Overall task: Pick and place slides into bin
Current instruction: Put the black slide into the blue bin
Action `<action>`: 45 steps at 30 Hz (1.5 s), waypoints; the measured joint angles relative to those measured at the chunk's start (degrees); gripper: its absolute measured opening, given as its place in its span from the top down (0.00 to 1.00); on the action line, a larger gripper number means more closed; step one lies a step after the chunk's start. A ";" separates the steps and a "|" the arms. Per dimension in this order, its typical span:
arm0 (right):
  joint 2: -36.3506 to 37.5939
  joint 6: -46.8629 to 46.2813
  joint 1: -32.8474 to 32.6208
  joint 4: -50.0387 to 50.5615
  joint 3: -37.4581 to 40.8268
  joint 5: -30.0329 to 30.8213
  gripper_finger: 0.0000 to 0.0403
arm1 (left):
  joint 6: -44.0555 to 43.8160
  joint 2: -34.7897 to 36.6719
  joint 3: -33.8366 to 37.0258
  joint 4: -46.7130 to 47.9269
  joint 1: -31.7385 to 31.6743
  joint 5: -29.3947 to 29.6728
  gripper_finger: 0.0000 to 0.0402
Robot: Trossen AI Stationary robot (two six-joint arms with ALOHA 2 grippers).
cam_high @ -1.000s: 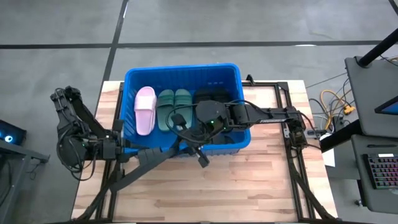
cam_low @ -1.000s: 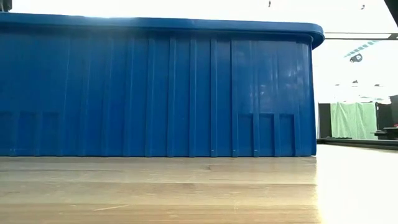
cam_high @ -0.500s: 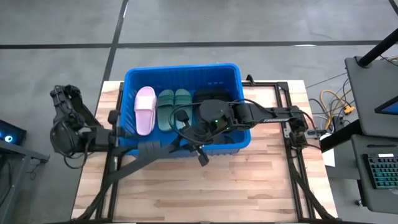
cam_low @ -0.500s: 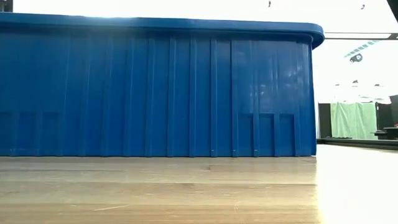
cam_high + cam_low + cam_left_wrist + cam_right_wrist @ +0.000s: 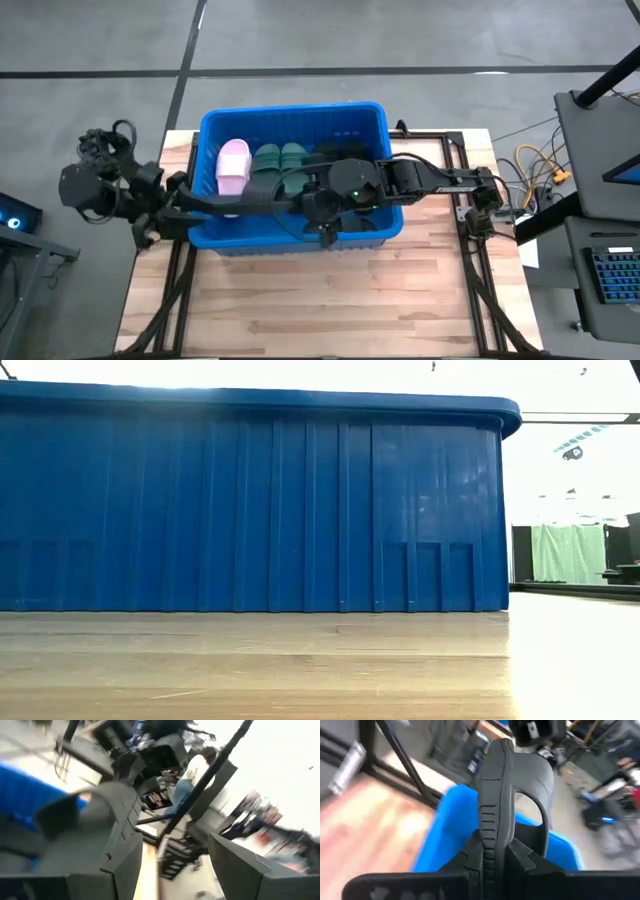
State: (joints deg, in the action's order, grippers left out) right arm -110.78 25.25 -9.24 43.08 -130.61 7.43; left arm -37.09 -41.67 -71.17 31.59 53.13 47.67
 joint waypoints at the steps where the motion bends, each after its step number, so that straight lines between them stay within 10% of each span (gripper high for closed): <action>1: 0.16 1.46 -0.02 0.88 0.00 1.92 0.92 | -3.21 0.81 0.16 0.59 0.01 0.10 0.47; 8: 0.20 10.22 0.56 4.33 -0.02 8.05 0.92 | -18.23 4.55 -0.24 5.76 0.00 4.21 0.47; 17: 3.00 11.37 6.07 6.99 1.30 6.31 0.92 | 25.71 2.14 -2.08 -22.06 -0.03 8.06 0.47; 24: 6.97 10.93 12.26 6.10 6.02 4.19 0.92 | 31.40 1.30 -1.50 -24.95 -0.05 -2.68 0.47; 28: 9.84 10.35 14.48 4.68 8.99 4.17 0.92 | 24.25 -1.38 0.39 -22.70 -0.03 -19.89 0.47; 32: 12.36 8.89 15.08 1.12 12.44 4.16 0.92 | 18.07 -3.40 2.27 -17.38 -0.11 -21.94 0.47; 45: 15.95 2.39 14.19 -2.87 16.22 4.62 0.92 | 24.32 14.05 29.26 -25.78 -16.98 -11.11 0.57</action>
State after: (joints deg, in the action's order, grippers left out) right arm -94.83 27.64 4.95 40.21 -114.39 12.05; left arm -12.77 -27.62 -41.91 5.81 36.15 36.56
